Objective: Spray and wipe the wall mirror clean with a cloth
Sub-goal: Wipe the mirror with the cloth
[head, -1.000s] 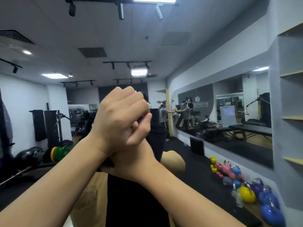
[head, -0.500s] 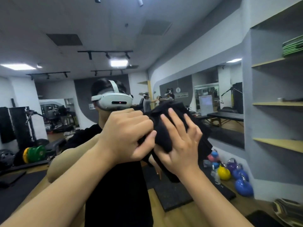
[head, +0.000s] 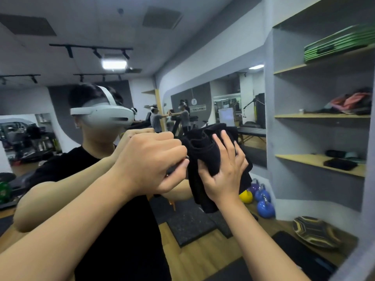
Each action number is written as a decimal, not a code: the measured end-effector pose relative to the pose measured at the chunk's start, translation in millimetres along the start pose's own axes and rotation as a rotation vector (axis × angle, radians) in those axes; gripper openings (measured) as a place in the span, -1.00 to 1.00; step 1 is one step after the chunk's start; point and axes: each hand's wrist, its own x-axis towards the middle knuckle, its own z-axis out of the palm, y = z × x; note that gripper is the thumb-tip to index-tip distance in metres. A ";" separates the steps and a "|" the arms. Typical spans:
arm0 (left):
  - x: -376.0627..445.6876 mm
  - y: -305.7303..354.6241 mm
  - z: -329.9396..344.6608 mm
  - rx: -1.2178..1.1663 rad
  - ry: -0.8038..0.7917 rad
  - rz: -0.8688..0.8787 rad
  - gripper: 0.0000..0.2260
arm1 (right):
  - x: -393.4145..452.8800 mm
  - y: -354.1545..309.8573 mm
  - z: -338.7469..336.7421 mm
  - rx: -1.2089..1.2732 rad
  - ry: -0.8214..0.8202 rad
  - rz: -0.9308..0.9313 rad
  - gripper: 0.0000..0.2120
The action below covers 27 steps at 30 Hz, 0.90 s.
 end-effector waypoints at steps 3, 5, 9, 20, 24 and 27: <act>6.1 -3.4 8.0 0.032 -0.007 -0.014 -0.71 | 6.6 30.3 -6.7 -0.001 0.008 0.064 -0.34; 14.9 -5.2 16.0 0.044 -0.010 -0.023 -0.70 | 14.3 52.9 -12.0 -0.001 0.012 0.093 -0.34; 38.6 1.2 33.4 0.055 0.001 -0.040 -0.70 | 27.3 86.9 -20.9 0.018 0.032 0.160 -0.36; 79.2 3.4 75.6 0.052 0.000 -0.152 -0.72 | 90.1 129.3 -24.6 0.102 0.210 0.501 -0.42; 79.6 -1.2 85.7 0.101 0.055 -0.165 -0.70 | 90.7 84.4 -20.3 0.103 0.213 0.601 -0.37; 77.2 1.6 87.7 0.095 0.088 -0.115 -0.67 | 55.1 49.0 -17.1 0.106 0.093 0.317 -0.36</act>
